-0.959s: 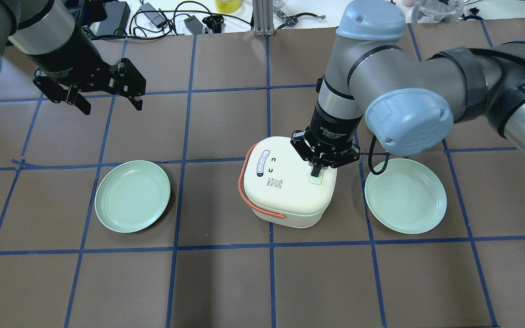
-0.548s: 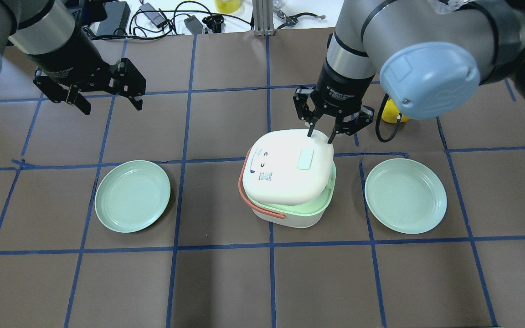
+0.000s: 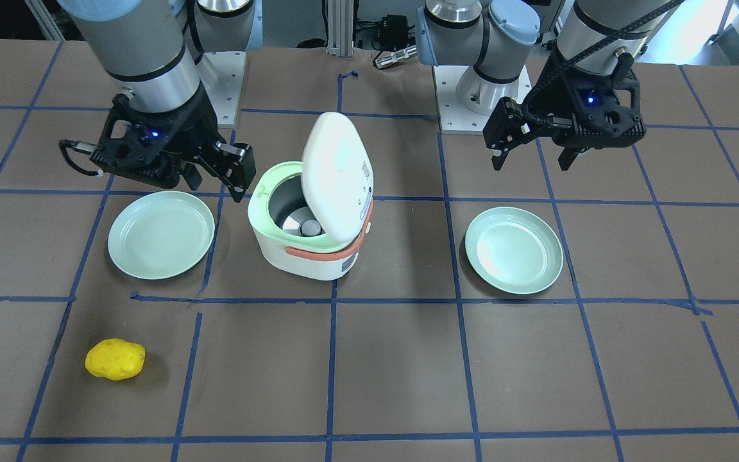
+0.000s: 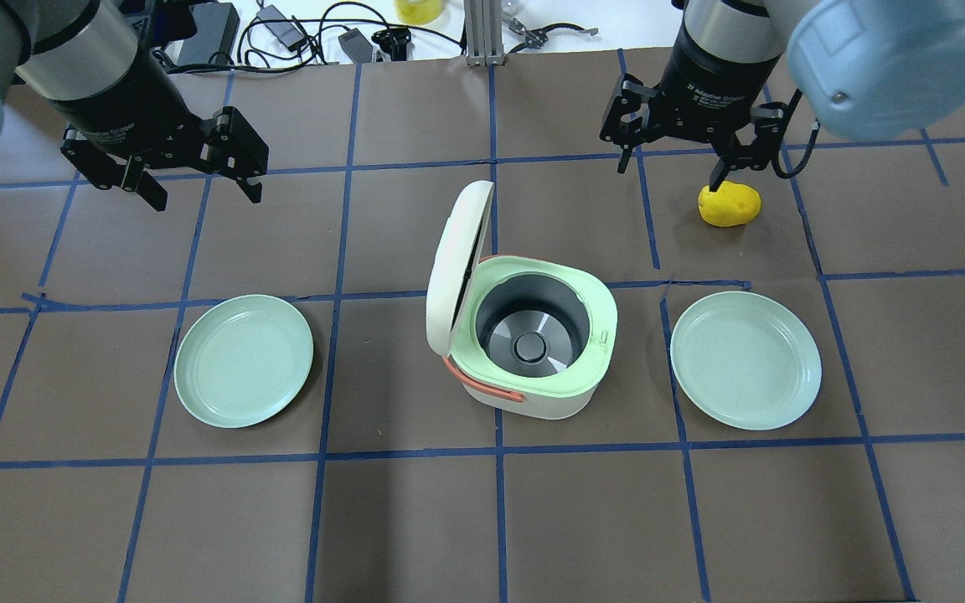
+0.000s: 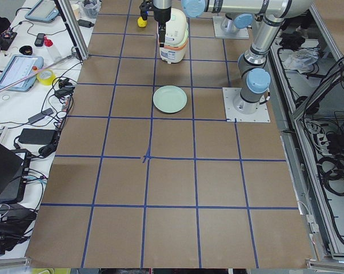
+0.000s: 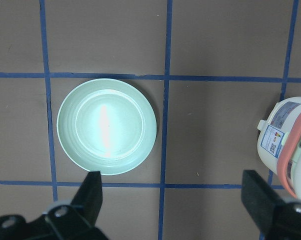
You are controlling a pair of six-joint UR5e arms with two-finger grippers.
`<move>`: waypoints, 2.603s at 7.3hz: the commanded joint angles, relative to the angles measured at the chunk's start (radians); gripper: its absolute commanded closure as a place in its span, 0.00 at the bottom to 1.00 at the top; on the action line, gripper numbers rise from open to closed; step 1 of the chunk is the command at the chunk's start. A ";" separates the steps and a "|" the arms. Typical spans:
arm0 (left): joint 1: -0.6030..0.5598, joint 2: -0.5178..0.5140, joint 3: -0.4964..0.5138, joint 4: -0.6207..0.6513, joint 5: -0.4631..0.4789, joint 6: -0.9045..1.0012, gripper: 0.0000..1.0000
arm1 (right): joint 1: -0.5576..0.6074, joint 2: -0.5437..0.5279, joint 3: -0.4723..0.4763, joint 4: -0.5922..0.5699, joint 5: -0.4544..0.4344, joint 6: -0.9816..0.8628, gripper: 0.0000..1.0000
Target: Press rice cooker button
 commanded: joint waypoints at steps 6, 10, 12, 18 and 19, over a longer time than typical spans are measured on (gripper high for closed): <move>0.000 0.000 0.000 0.000 0.000 -0.001 0.00 | -0.099 -0.006 -0.001 0.027 -0.083 -0.271 0.00; 0.000 0.000 0.000 0.000 0.000 0.001 0.00 | -0.154 -0.049 -0.010 0.097 -0.048 -0.336 0.00; 0.000 0.000 0.000 0.000 0.000 0.001 0.00 | -0.151 -0.055 -0.010 0.110 -0.048 -0.332 0.00; 0.000 0.000 -0.002 0.000 0.000 0.001 0.00 | -0.130 -0.053 -0.002 0.108 -0.056 -0.332 0.00; 0.000 0.000 0.000 0.000 0.000 0.001 0.00 | -0.130 -0.053 0.005 0.110 -0.054 -0.332 0.00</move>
